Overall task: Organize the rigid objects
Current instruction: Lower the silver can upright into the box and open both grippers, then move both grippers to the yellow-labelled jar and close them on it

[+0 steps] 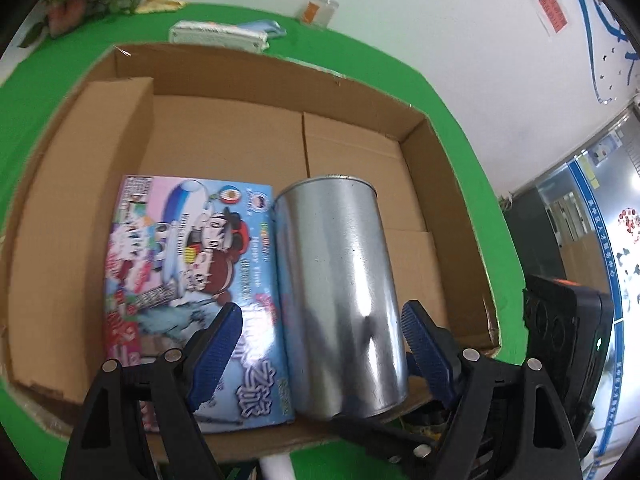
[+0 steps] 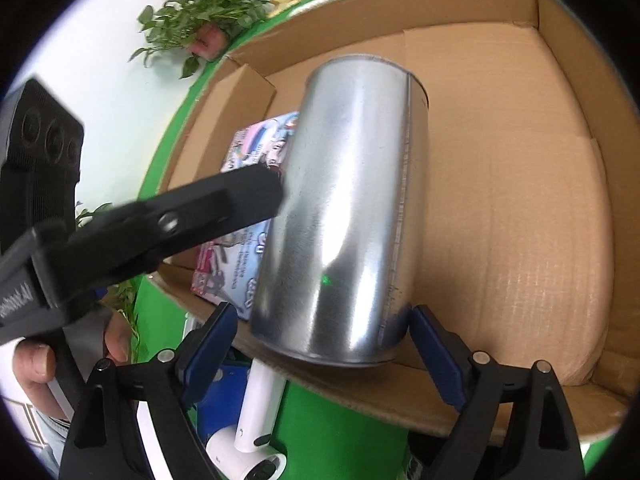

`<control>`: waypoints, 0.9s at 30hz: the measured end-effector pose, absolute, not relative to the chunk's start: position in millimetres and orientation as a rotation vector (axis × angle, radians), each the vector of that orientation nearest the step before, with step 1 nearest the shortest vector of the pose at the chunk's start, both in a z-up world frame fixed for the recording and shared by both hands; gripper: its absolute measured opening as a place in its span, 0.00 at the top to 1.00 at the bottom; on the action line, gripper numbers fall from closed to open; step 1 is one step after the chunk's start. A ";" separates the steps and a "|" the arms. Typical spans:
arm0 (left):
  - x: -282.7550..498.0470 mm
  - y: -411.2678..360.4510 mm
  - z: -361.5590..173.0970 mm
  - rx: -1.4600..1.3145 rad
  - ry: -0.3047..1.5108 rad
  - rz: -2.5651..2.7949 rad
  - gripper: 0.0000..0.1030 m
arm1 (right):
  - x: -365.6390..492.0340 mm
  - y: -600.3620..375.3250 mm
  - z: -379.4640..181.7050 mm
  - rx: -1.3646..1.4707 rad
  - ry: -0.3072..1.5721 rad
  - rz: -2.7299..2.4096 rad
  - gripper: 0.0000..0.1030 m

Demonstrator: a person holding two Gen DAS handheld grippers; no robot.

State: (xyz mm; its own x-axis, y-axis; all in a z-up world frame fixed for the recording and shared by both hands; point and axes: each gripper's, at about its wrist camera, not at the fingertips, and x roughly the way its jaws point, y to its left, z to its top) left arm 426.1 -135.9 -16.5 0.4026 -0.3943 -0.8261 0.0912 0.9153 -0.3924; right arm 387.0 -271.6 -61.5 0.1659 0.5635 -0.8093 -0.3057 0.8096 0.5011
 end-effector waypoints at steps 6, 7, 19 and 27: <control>377.0 -120.6 8.0 -0.201 0.961 -0.273 0.21 | 352.9 -294.9 -27.3 0.121 1.094 0.525 0.10; 367.3 -115.5 9.8 -0.187 0.941 -0.261 0.21 | 340.6 -302.1 -20.1 0.095 1.054 0.494 0.10; 326.8 -105.1 -24.4 -0.178 0.977 -0.268 0.22 | 216.4 -334.9 5.0 -0.013 0.647 0.221 0.23; 252.8 -113.2 17.6 -0.121 0.728 -0.278 0.00 | 200.6 -362.8 -22.1 0.071 0.757 0.291 0.20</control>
